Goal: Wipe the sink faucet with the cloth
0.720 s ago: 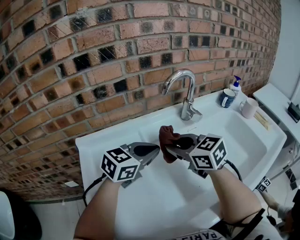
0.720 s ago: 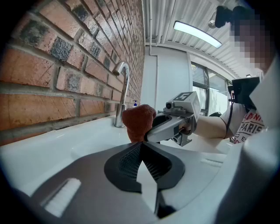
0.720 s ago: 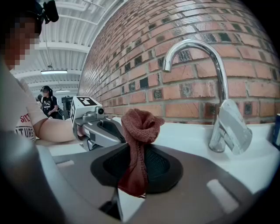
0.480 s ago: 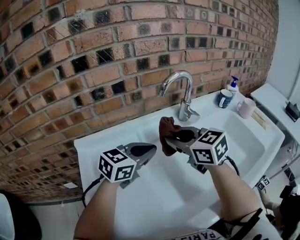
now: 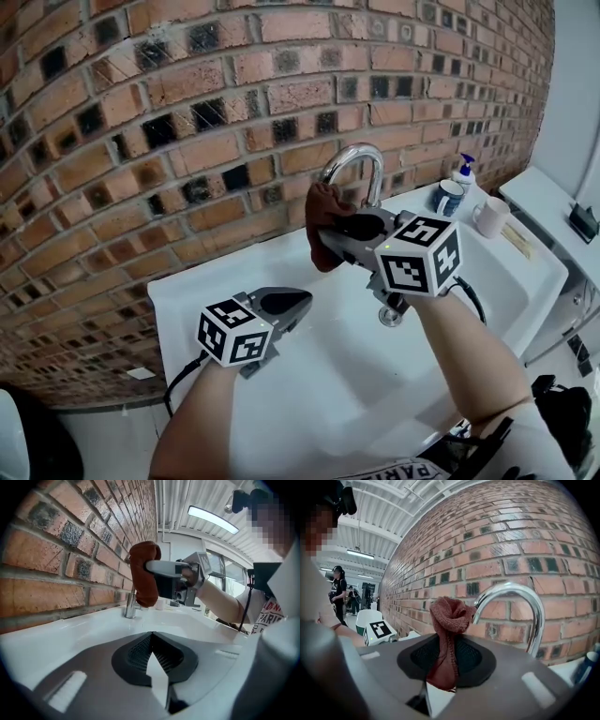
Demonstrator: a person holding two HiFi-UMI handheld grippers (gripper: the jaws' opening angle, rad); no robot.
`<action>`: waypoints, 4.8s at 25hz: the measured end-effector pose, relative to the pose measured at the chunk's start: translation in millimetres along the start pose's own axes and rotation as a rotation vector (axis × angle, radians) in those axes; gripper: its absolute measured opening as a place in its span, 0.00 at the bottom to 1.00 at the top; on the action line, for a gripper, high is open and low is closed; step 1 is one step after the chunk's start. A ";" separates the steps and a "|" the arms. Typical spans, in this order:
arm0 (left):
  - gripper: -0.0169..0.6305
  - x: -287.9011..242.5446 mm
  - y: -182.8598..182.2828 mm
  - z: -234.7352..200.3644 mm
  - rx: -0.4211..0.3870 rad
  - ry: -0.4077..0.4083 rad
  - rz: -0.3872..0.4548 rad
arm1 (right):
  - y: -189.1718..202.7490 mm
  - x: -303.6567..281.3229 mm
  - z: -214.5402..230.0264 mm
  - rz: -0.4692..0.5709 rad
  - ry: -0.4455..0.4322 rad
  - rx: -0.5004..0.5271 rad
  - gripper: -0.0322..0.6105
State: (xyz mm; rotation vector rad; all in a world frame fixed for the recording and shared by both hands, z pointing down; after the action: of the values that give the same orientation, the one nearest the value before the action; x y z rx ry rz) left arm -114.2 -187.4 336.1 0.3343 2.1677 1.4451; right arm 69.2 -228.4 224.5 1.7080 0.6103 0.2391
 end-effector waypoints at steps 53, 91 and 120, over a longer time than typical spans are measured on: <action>0.04 -3.2 0.5 0.7 -0.014 -0.003 -0.039 | 7.7 66.7 119.3 0.111 0.315 -0.163 0.20; 0.04 -3.8 0.4 0.3 -0.014 -0.003 -0.040 | 46.8 18.0 81.5 -0.076 0.274 -0.006 0.20; 0.04 -4.1 0.6 0.5 -0.012 -0.001 -0.045 | 1.9 17.0 77.5 -0.014 0.334 -0.028 0.20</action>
State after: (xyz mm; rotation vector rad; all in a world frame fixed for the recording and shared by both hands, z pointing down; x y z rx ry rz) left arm -110.5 -188.7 337.7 0.2808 2.1510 1.4321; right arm 120.9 -285.5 205.2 1.6483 0.8587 0.5269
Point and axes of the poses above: the fingertips, and each gripper's own axes: x backward along the fingers, z to its right, y out of its underside, the point moved 10 cm from there along x, backward along the fingers, and after that the axes turned 11 degrees about x, right-handed, at the moved point
